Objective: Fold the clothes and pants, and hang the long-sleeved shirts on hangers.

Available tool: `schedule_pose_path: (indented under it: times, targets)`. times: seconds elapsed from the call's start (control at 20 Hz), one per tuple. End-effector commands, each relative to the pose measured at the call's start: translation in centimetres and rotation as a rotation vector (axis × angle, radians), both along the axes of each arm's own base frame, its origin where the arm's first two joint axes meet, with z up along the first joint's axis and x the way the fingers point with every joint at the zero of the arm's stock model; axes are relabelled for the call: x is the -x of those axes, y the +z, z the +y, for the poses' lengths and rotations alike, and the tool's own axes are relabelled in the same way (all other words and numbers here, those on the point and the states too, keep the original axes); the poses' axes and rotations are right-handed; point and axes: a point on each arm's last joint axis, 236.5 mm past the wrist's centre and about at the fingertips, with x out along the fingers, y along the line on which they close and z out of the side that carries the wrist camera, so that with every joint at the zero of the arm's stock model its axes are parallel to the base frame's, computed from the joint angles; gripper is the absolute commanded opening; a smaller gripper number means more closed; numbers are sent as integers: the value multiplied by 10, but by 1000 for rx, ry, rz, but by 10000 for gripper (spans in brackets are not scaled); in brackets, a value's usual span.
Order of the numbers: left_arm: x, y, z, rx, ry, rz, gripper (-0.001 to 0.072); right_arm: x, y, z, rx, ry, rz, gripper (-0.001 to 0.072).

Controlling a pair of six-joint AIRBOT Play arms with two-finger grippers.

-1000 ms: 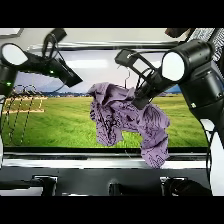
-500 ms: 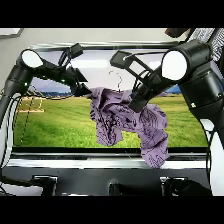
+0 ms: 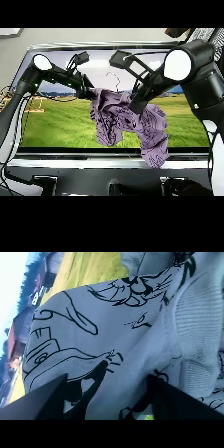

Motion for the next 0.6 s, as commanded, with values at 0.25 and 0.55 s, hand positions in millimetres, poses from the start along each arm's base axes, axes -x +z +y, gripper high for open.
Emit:
schedule_pose_path:
  times: [0.25, 0.55]
  targets:
    - [8, -6, -3, 9, -56, 17, 27, 0, 2, -2, -9, -40, 5, 42]
    - [5, 19, -2, 39, 38, 21, 22, -2, 1, -19, 20, -170, 18, 264]
